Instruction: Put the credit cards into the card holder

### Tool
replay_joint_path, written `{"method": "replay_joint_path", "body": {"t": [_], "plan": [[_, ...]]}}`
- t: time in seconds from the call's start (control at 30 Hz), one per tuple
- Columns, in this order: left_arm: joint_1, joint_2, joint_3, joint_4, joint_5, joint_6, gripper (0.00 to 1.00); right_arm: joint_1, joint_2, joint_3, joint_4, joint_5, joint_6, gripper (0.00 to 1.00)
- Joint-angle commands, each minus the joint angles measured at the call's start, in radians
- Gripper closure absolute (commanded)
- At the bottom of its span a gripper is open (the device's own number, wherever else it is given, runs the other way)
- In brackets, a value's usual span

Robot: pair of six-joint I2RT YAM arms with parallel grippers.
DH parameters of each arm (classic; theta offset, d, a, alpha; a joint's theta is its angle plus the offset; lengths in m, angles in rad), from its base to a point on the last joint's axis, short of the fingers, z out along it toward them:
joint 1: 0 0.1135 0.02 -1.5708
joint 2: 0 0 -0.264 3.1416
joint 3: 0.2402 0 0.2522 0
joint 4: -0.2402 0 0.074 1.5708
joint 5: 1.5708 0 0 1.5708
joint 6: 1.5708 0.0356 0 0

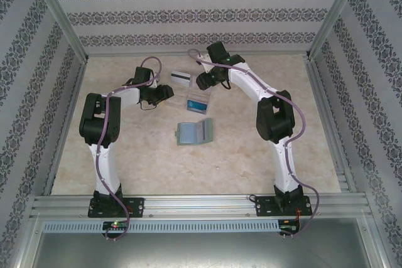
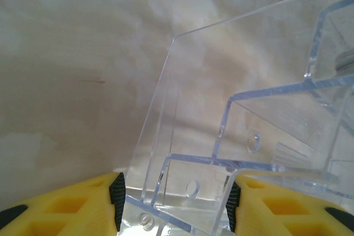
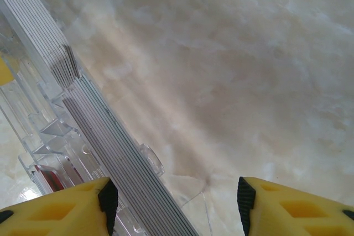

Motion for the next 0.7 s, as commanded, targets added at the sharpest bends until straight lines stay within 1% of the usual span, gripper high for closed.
{"method": "replay_joint_path", "body": {"t": [0.0,0.2,0.33,0.53,0.6,0.67], "plan": [[-0.012,0.014,-0.017,-0.020,0.010,0.006,0.48,-0.012,-0.049,0.021,0.024,-0.008,0.022,0.39],[-0.012,0.006,-0.018,-0.020,0.011,0.005,0.48,-0.017,-0.060,0.009,0.038,-0.026,0.035,0.42],[-0.013,0.006,-0.017,-0.022,0.011,0.005,0.48,-0.018,-0.060,0.010,0.035,-0.035,0.034,0.47],[-0.016,0.008,-0.014,-0.022,0.011,0.002,0.48,-0.020,-0.056,0.016,0.030,-0.049,0.035,0.49],[-0.017,0.008,-0.009,-0.026,0.012,0.004,0.48,-0.020,-0.055,0.020,0.031,-0.051,0.035,0.54],[-0.017,0.008,-0.009,-0.028,0.012,0.005,0.48,-0.021,-0.058,0.017,0.032,-0.052,0.036,0.55]]}}
